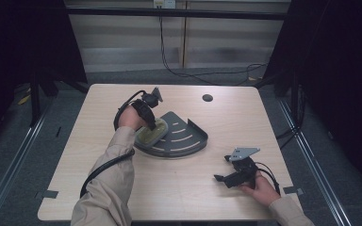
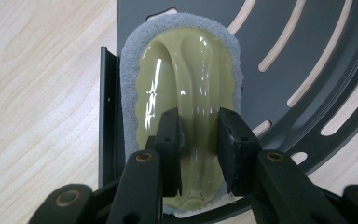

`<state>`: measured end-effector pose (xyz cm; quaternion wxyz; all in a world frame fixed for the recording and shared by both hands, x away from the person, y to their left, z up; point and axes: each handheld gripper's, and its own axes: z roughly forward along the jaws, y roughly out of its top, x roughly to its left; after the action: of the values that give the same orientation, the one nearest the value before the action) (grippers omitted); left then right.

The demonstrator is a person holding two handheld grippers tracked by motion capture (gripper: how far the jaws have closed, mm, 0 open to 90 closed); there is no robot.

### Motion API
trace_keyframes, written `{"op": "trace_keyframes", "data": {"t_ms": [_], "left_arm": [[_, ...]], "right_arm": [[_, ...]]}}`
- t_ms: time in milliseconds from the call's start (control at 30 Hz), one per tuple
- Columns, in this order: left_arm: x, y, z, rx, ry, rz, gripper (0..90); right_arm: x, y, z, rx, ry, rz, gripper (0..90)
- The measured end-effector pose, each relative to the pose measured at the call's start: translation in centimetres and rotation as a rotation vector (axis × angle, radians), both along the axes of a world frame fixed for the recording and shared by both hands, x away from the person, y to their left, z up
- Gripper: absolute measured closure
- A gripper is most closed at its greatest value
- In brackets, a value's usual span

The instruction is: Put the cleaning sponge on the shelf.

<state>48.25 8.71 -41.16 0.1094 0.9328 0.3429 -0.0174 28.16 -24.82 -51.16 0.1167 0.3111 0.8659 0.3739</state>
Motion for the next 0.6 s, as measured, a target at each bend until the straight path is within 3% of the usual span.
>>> {"op": "trace_keyframes", "data": {"t_ms": [600], "left_arm": [[0.29,-0.14,-0.66,0.022,0.004,0.006,71.0]], "right_arm": [[-0.01,0.0,0.0,0.001,0.001,-0.001,10.3]]}}
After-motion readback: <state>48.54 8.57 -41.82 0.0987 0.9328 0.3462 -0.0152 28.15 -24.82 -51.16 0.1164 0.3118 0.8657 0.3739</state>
